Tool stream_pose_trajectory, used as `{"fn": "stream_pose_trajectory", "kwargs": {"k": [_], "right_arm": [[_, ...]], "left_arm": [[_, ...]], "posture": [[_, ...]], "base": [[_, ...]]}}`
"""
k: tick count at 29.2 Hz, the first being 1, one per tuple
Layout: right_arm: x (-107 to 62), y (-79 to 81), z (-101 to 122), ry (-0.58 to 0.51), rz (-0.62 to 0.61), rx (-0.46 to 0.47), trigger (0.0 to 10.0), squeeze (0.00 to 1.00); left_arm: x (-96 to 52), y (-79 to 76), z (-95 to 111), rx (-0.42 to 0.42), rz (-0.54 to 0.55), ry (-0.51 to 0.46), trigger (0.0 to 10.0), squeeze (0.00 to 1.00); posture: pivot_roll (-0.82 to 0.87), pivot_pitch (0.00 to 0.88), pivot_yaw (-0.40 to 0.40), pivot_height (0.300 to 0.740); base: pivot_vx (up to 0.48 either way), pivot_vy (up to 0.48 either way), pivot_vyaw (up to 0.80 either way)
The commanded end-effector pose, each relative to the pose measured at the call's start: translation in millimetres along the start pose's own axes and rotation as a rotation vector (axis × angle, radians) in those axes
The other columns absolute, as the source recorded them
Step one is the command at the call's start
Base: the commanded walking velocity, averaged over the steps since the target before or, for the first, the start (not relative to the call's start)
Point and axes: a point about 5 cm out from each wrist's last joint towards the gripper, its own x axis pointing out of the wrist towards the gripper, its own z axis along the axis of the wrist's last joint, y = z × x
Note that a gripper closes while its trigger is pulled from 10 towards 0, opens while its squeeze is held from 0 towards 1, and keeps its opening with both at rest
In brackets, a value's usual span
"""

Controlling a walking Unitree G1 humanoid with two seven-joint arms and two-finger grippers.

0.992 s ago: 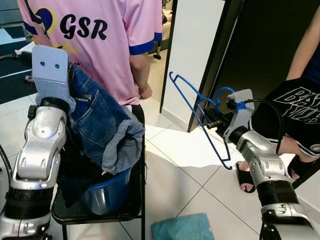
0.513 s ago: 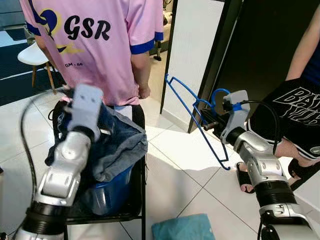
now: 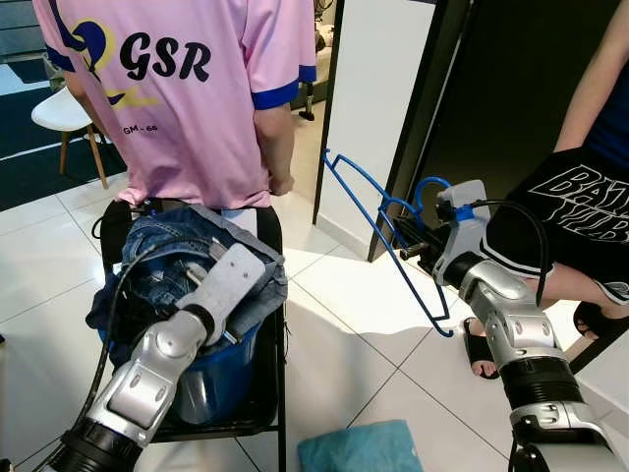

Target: Hang hanger

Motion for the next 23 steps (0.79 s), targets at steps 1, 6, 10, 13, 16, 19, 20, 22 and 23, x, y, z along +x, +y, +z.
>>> {"fn": "stream_pose_trajectory", "kwargs": {"k": [1, 6, 10, 13, 16, 19, 20, 22, 23], "right_arm": [[-2.1, 0.5, -1.5, 0.004, 0.003, -0.013, 10.0, 0.00], [-2.8, -0.1, -1.7, 0.007, 0.004, -0.016, 10.0, 0.00], [-3.1, -0.1, -2.1, 0.009, 0.005, -0.017, 10.0, 0.00], [-3.5, 0.1, -2.2, 0.011, 0.008, -0.020, 10.0, 0.00], [-3.7, 0.1, -1.9, 0.010, 0.009, -0.021, 10.0, 0.00], [-3.8, 0.0, -1.7, 0.010, 0.009, -0.022, 10.0, 0.00], [-3.8, 0.0, -1.7, 0.010, 0.009, -0.022, 10.0, 0.00], [-3.8, 0.0, -1.3, 0.009, 0.010, -0.023, 10.0, 0.00], [-3.8, 0.0, -1.3, 0.009, 0.010, -0.023, 10.0, 0.00]], "left_arm": [[-1.6, -15.1, -18.0, 0.023, -0.100, 0.091, 10.0, 0.00], [-3.7, -24.4, -29.2, 0.056, -0.164, 0.145, 10.0, 0.00], [-2.2, -29.0, -32.7, 0.060, -0.179, 0.154, 10.0, 0.00], [-0.2, -28.3, -30.8, 0.053, -0.175, 0.141, 10.0, 0.00], [0.8, -15.4, -23.9, 0.041, -0.109, 0.108, 10.0, 1.00], [0.7, -8.2, -20.9, 0.039, -0.070, 0.094, 10.0, 1.00], [0.7, -8.2, -20.9, 0.039, -0.070, 0.094, 10.0, 1.00], [-1.0, 2.7, -16.0, 0.047, -0.012, 0.073, 10.0, 1.00], [-1.0, 2.7, -16.0, 0.047, -0.012, 0.073, 10.0, 1.00]], "posture": [[0.11, 0.000, -0.051, 0.740], [0.11, 0.000, -0.053, 0.740], [0.10, 0.000, -0.050, 0.740], [0.10, 0.000, -0.050, 0.740], [0.10, 0.000, -0.053, 0.740], [0.10, 0.000, -0.053, 0.740], [0.10, 0.000, -0.053, 0.740], [0.10, 0.000, -0.057, 0.740], [0.10, 0.000, -0.057, 0.740]], "base": [[0.000, 0.000, 0.00], [0.000, 0.000, 0.00], [0.000, 0.000, 0.00], [0.000, 0.000, 0.00], [0.000, 0.000, 0.00], [0.000, 0.000, 0.00], [0.000, 0.000, 0.00], [0.000, 0.000, 0.00], [0.000, 0.000, 0.00]]}}
